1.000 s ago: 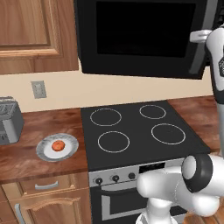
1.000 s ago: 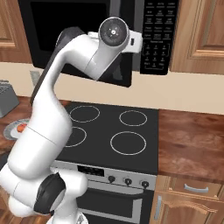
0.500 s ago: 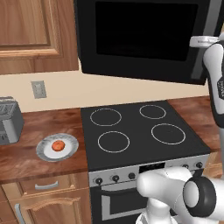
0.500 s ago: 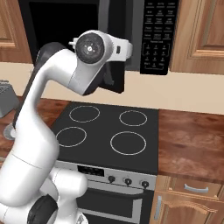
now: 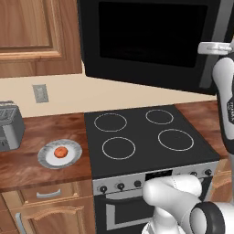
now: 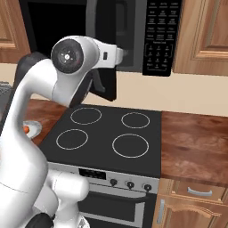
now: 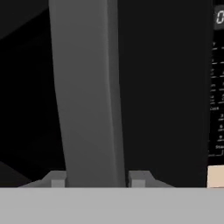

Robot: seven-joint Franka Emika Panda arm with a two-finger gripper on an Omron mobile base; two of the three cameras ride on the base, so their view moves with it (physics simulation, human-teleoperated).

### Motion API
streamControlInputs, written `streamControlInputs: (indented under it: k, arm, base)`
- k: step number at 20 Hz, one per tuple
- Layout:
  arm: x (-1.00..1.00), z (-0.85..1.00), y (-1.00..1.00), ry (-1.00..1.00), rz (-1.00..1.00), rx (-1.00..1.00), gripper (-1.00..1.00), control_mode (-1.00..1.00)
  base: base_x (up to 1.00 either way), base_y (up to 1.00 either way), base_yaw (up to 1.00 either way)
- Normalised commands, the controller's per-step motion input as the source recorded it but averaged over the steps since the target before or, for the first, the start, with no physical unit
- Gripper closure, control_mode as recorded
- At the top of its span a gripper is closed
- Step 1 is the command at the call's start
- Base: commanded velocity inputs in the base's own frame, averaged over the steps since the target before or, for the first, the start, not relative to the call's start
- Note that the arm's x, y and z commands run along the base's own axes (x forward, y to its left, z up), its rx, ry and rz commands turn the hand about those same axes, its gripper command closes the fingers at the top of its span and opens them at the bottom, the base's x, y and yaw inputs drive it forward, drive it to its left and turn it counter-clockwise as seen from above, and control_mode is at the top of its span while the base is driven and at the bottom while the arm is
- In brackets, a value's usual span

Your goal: Pick the squash from the counter and place it in the microwave. Then turn on the microwave.

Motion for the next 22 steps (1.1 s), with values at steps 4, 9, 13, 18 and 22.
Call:
streamControlInputs:
  k: [4, 9, 13, 18, 22]
  arm:
    - [-0.60, 0.12, 0.04, 0.00, 0.00, -0.01, 1.00, -1.00]
    - [-0.53, 0.10, 0.05, 0.00, 0.00, -0.11, 1.00, -1.00]
    - [-0.49, 0.06, 0.09, -0.01, -0.01, -0.18, 1.00, -1.00]
    - [-0.47, 0.07, 0.11, -0.03, -0.02, -0.21, 1.00, -1.00]
    - [-0.43, 0.06, 0.16, 0.00, -0.11, -0.16, 1.00, -1.00]
  base:
    - [0.00, 0.00, 0.00]
    - [0.00, 0.00, 0.00]
    - [0.00, 0.00, 0.00]
    - [0.00, 0.00, 0.00]
    - [0.00, 0.00, 0.00]
